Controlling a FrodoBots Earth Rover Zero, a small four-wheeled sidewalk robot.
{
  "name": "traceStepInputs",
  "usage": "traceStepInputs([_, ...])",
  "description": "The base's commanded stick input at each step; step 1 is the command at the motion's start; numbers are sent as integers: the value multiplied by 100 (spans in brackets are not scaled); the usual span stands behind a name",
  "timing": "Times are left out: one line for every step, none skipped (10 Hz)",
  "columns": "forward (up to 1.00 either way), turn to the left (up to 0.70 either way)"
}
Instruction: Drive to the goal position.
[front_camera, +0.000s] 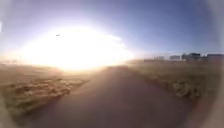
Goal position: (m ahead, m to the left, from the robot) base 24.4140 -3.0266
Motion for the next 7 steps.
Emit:
traceStepInputs([70,0])
traceStepInputs([70,0])
traceStepInputs([70,0])
traceStepInputs([70,0])
traceStepInputs([70,0])
traceStepInputs([70,0])
traceStepInputs([70,0])
